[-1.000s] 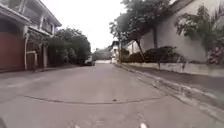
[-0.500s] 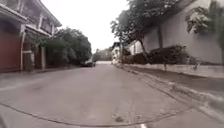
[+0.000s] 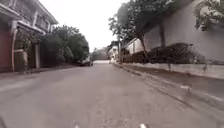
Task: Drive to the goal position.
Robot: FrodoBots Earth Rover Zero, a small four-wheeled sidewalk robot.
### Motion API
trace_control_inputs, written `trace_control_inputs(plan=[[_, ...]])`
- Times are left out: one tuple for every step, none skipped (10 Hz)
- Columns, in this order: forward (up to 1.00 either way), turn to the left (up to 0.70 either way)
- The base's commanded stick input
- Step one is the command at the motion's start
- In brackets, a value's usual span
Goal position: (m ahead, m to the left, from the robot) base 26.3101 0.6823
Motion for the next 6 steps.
trace_control_inputs(plan=[[1.0, 0.0], [1.0, 0.0], [1.0, -0.18], [1.0, -0.11], [1.0, 0.0], [1.0, 0.0]])
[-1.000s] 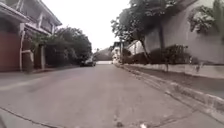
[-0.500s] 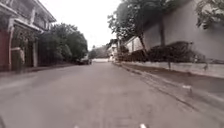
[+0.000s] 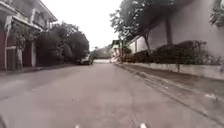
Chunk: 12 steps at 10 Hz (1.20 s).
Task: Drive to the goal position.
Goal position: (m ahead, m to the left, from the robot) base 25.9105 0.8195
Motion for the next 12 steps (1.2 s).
trace_control_inputs(plan=[[1.0, 0.0], [1.0, 0.0], [1.0, 0.0], [1.0, 0.0], [1.0, 0.0], [1.0, 0.0], [1.0, 0.0], [1.0, 0.0], [1.0, 0.0], [1.0, 0.0], [1.0, 0.0], [1.0, 0.0]])
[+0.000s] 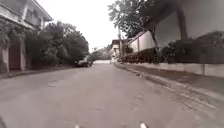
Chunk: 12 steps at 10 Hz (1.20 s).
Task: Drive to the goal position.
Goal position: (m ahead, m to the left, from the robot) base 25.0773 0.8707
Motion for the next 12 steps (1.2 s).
trace_control_inputs(plan=[[1.0, 0.0], [1.0, 0.0], [1.0, 0.0], [1.0, 0.0], [1.0, -0.25], [1.0, -0.27], [1.0, -0.03], [1.0, 0.0], [1.0, 0.0], [1.0, 0.0], [1.0, 0.0], [1.0, -0.17]])
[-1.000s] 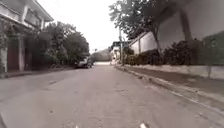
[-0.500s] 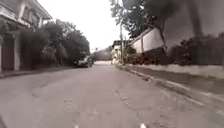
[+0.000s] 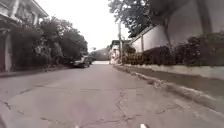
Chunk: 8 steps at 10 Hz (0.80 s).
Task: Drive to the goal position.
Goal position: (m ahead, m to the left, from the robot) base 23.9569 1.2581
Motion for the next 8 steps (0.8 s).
trace_control_inputs(plan=[[1.0, -0.27], [1.0, -0.12], [1.0, 0.0], [1.0, 0.0], [1.0, 0.0], [1.0, 0.0], [1.0, 0.0], [1.0, 0.0]])
